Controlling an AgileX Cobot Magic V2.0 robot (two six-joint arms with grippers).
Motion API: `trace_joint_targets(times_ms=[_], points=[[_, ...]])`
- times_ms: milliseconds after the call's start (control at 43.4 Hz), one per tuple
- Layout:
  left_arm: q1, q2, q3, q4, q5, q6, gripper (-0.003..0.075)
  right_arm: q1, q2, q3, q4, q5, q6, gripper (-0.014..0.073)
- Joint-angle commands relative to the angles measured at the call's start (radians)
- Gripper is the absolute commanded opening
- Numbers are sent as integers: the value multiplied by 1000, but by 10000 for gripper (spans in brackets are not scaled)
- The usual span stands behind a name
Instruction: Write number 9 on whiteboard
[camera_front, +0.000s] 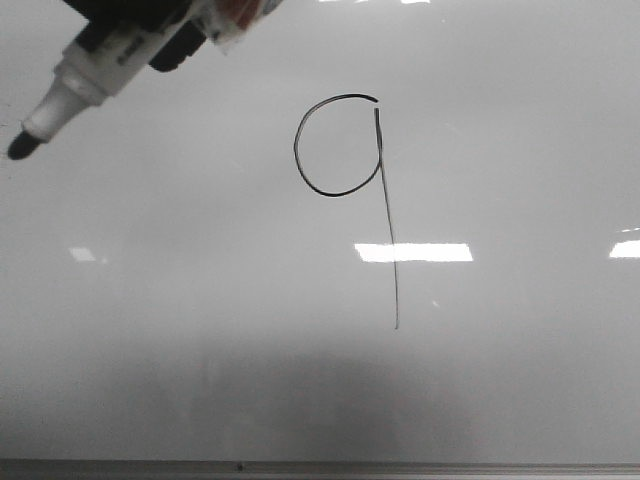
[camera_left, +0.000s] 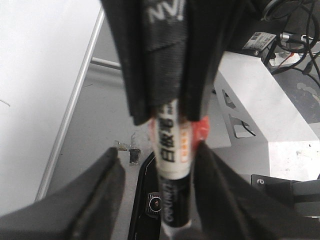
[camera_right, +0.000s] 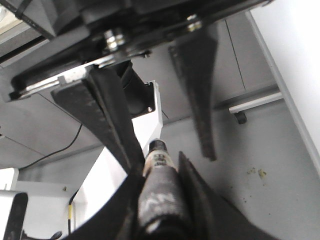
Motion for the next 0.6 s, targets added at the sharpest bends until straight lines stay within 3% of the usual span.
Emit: trace_joint_targets(times_ms=[0, 230, 345, 461, 530, 576], points=[[-8, -21, -33, -61, -17, -3, 216, 4, -27, -31, 92, -10, -14, -60], [-8, -21, -33, -61, -17, -1, 2, 4, -27, -31, 92, -48, -14, -27], [-8, -21, -33, -61, -17, -1, -19, 4, -27, -31, 97, -73, -14, 174], [-8, -21, -33, -59, -17, -1, -19, 4, -28, -31, 123, -102, -14, 474], [-8, -21, -33, -49, -17, -1, -19, 1, -34, -34, 130, -130, -14, 594], [-8, -21, -33, -44, -17, -1, -19, -3, -41, -42, 130, -144, -14, 629]])
